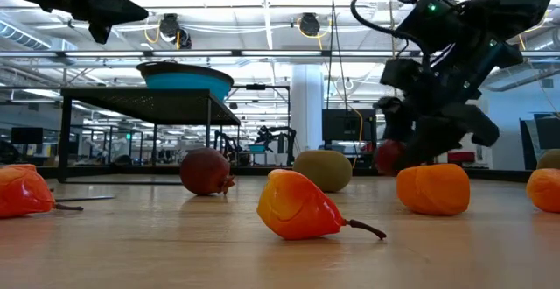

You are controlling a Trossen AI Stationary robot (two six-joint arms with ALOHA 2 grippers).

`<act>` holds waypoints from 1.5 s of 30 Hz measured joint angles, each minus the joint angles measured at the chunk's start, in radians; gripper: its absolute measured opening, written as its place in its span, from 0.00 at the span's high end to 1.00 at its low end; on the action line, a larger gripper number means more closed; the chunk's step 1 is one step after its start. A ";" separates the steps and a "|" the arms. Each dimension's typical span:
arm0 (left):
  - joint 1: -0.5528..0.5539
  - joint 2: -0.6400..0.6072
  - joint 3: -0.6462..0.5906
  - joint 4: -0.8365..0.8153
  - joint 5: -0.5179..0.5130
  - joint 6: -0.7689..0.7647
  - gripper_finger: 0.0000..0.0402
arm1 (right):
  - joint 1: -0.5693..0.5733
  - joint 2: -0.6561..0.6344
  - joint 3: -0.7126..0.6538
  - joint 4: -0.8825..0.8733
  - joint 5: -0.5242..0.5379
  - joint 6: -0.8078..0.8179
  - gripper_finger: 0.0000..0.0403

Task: Pick & Place Fruit
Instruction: Put the right pomegranate into the blue strainer bowl on the shelf

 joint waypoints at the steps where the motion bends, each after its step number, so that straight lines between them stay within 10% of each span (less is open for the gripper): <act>1: 0.000 0.000 0.000 0.000 0.013 -0.003 0.97 | 0.000 0.000 0.000 0.020 0.000 -0.004 0.49; 21: 0.000 0.016 0.000 0.000 0.036 -0.066 0.83 | 0.049 -0.115 0.000 0.509 -0.001 -0.384 0.49; 45: 0.000 0.131 0.001 0.021 0.037 -0.131 0.83 | 0.125 -0.115 0.000 0.687 0.003 -1.061 0.49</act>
